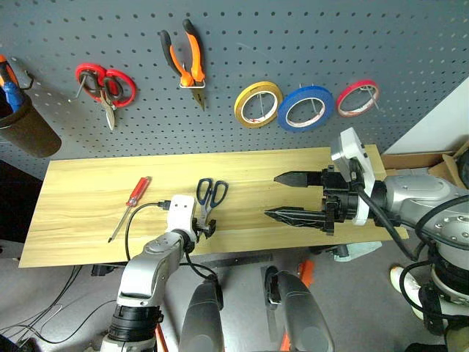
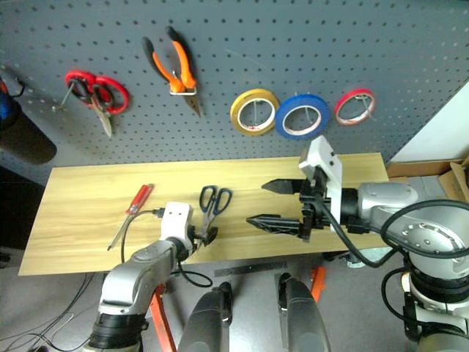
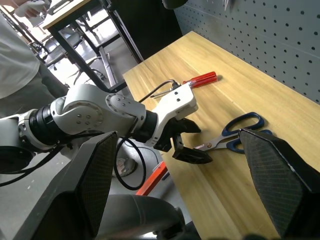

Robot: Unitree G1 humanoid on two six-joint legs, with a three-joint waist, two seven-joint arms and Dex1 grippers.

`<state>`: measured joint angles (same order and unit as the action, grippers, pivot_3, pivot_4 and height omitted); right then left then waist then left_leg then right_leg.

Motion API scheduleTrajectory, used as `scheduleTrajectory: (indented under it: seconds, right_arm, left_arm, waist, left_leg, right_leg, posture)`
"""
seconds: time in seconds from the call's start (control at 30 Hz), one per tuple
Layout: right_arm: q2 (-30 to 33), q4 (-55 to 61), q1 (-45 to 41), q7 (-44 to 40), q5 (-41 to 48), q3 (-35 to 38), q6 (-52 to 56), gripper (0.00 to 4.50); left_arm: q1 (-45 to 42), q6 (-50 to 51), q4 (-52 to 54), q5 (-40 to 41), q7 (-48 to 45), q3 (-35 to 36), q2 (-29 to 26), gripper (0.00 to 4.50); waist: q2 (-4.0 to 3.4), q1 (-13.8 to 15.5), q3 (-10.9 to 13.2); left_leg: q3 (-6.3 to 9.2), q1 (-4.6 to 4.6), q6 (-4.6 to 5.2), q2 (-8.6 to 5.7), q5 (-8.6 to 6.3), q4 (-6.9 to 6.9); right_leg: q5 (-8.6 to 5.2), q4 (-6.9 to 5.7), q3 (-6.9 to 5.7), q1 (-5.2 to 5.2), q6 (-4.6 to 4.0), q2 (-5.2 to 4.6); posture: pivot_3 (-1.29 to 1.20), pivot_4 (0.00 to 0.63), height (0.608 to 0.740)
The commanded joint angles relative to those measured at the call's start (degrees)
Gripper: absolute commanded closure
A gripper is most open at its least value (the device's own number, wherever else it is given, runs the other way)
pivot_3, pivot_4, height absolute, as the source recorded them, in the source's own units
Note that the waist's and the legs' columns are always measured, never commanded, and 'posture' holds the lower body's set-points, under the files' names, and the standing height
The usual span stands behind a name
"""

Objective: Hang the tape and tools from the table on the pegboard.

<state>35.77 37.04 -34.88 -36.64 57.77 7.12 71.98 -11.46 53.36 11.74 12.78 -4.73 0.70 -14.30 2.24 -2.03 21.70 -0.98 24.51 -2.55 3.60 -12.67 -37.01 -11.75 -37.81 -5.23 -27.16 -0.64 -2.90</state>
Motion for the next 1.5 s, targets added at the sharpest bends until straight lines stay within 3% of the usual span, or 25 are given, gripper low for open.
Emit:
scheduleTrajectory:
  seconds: [0.03,0.27,0.47,0.7,0.8,1.13,1.3,1.5]
  right_arm:
    - [0.5,1.1,-0.5,1.2,2.3,0.0,-1.0,0.34]
    - [3.4,2.0,-1.0,-0.2,5.5,-2.0,-0.6,0.34]
    - [13.7,6.0,1.6,-9.3,-11.4,-13.6,-14.9,0.34]
    - [14.3,4.8,3.8,-12.0,-16.4,-15.5,-20.7,0.34]
    - [14.0,4.2,3.6,-12.5,-17.5,-15.6,-21.6,0.29]
    - [13.4,3.1,3.5,-12.4,-18.9,-15.4,-22.0,0.29]
    - [13.0,3.2,3.5,-11.8,-18.8,-14.9,-22.0,0.29]
    - [11.1,1.7,1.2,-10.7,-18.5,-13.3,-22.4,0.29]
  left_arm:
    - [-1.4,0.4,-2.9,-0.7,-1.2,-0.3,-0.3,0.0]
    - [-4.3,-0.3,-7.4,-2.4,-3.9,-3.0,-1.6,0.0]
    - [-5.3,-0.3,-9.1,-3.1,-5.0,-3.2,-1.9,0.0]
    - [-4.1,0.5,-8.3,-3.3,-5.5,-2.8,-2.4,0.0]
    - [-3.8,0.7,-8.1,-3.3,-5.4,-2.5,-2.3,0.59]
    - [-3.1,-0.4,-7.8,-4.0,-5.0,0.0,-1.8,3.83]
    - [-2.1,-1.6,-6.7,-3.5,-7.7,0.3,-3.3,3.93]
    - [2.1,-8.6,-1.6,-0.2,-13.2,6.9,-7.2,4.0]
  waist:
    - [0.0,0.0,0.0]
    - [-0.02,-0.4,0.0]
    - [-0.07,-0.5,0.0]
    - [-0.07,-1.0,0.0]
    - [-0.07,-1.1,0.0]
    - [-0.07,-1.1,0.0]
    - [-0.07,-1.2,0.0]
    - [-0.02,-1.8,0.1]
  left_leg:
    - [0.01,0.0,0.0,0.0,0.0,0.0]
    - [-0.02,-0.02,0.0,0.0,0.0,0.02]
    - [0.0,-0.03,0.0,-0.04,0.0,0.03]
    - [-0.04,-0.06,0.0,-0.03,0.0,0.04]
    - [-0.06,-0.07,0.0,-0.03,0.0,0.05]
    - [-0.09,-0.07,0.0,-0.04,0.0,0.06]
    - [-0.1,-0.07,0.0,-0.04,0.0,0.05]
    - [-0.21,-0.05,-0.01,0.01,-0.01,0.13]
  right_leg:
    - [0.0,0.0,-0.01,0.0,0.0,0.0]
    - [0.0,0.0,0.02,0.0,0.0,0.0]
    - [-0.01,0.07,0.0,0.04,0.02,-0.04]
    - [0.0,0.08,0.01,0.05,0.05,-0.05]
    - [0.0,0.09,0.02,0.05,0.06,-0.05]
    - [0.01,0.14,0.0,0.05,0.07,-0.08]
    - [0.02,0.14,0.01,0.05,0.09,-0.08]
    - [0.02,0.23,0.05,-0.01,0.09,-0.07]
  posture:
    - [-0.19,0.416,0.74]
    - [-0.2,0.418,0.74]
    - [-0.21,0.414,0.74]
    - [-0.2,0.41,0.74]
    - [-0.2,0.407,0.74]
    - [-0.21,0.397,0.74]
    - [-0.22,0.394,0.74]
    - [-0.22,0.394,0.74]
